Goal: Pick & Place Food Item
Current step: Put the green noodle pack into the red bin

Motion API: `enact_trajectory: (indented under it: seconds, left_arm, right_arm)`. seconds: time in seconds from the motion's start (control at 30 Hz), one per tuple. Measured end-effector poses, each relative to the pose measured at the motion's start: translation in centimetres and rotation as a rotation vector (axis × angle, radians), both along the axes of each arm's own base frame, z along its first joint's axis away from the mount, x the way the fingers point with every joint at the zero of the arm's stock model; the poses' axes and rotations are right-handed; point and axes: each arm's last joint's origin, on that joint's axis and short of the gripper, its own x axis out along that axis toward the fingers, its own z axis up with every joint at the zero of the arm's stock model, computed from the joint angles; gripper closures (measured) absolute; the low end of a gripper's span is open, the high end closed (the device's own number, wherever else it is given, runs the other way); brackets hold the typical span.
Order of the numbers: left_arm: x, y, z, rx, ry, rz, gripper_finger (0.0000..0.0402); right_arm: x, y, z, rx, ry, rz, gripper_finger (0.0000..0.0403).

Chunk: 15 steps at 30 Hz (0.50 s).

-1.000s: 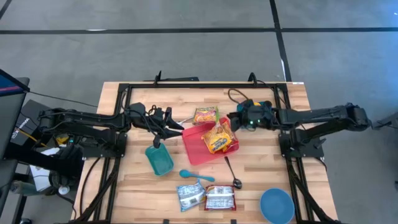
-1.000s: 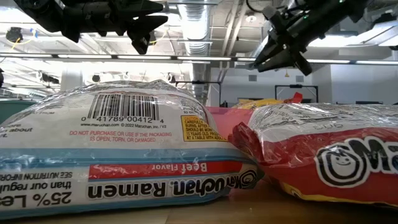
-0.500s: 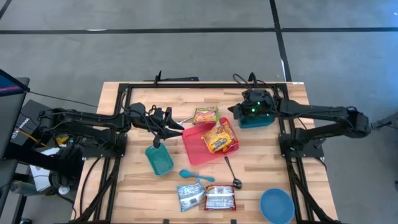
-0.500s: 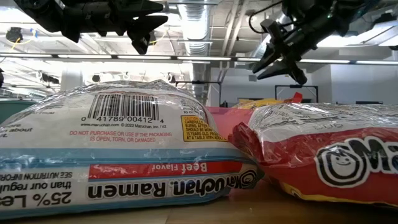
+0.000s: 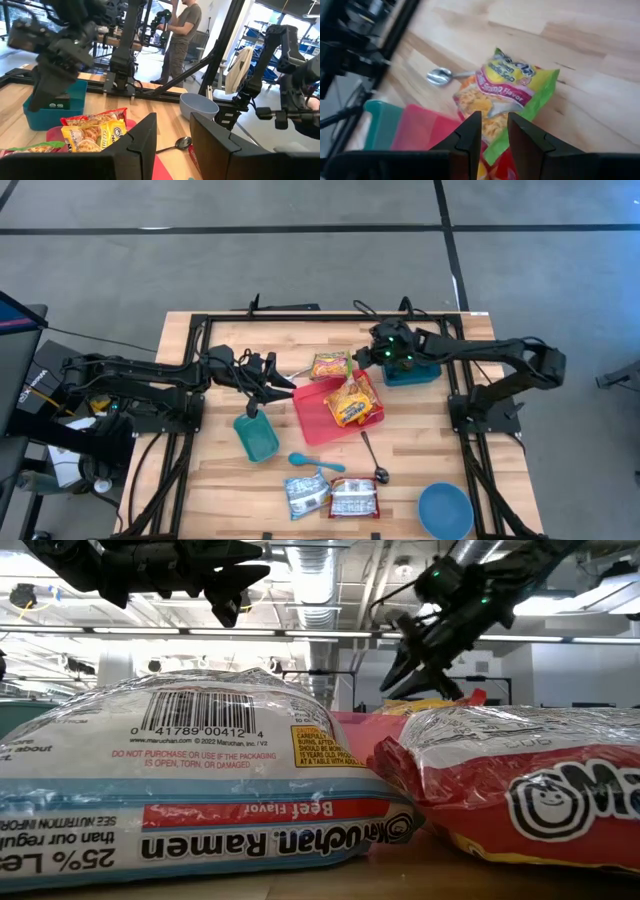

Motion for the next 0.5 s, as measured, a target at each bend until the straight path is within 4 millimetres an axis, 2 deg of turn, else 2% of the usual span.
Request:
enact_trajectory:
  seconds: [0.33,0.5]
  left_arm:
    - [0.0,0.0,0.0,0.000,0.000,0.000,0.0289]
    - [0.0,0.0,0.0,0.000,0.002,0.000,0.0289]
  right_arm:
    - [3.3,-1.3,-0.5,0.042,0.253,0.060,0.0317]
    - [4.5,-2.0,-0.2,0.042,0.287,0.073,0.0326]
